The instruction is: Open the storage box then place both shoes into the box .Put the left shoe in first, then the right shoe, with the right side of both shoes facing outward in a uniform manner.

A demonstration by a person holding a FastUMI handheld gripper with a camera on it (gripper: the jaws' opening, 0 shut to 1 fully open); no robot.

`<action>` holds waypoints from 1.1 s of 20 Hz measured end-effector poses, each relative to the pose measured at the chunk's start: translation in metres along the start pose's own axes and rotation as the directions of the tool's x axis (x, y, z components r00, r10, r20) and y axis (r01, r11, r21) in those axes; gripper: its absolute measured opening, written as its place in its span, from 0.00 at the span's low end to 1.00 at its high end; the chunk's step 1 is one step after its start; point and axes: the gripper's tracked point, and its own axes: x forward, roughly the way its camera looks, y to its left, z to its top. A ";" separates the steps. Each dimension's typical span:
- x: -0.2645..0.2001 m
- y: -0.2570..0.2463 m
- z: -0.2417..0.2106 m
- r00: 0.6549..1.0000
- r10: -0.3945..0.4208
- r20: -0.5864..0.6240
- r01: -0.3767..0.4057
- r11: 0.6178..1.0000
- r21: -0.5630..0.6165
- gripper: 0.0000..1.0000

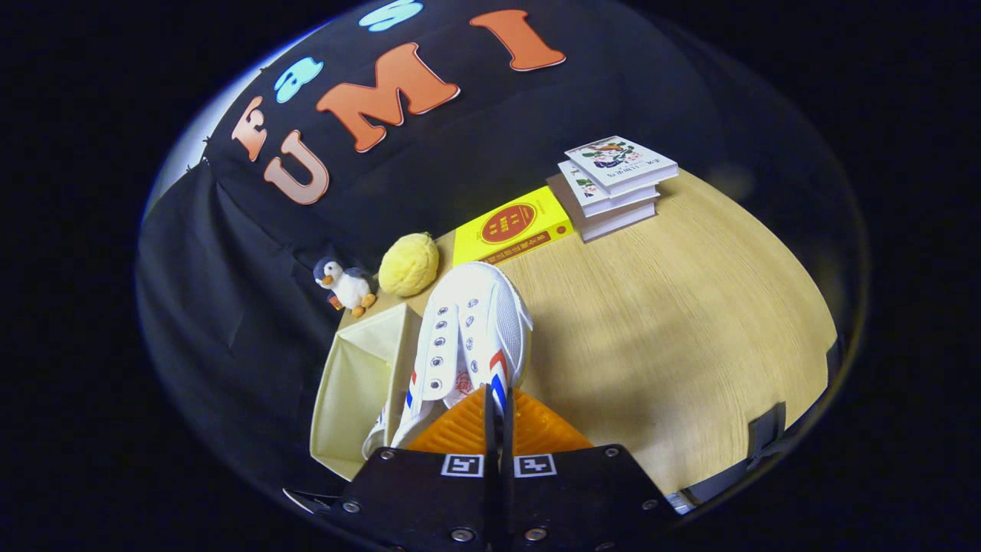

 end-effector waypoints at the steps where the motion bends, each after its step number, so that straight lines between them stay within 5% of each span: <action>1: -0.003 0.011 0.000 1.000 0.003 0.008 -0.003 1.000 0.008 0.00; 11: 0.012 0.114 -0.029 0.999 -0.001 0.034 0.003 0.998 -0.062 0.00; 22: 0.059 0.116 -0.085 0.983 -0.176 -0.048 0.164 0.969 -0.187 0.00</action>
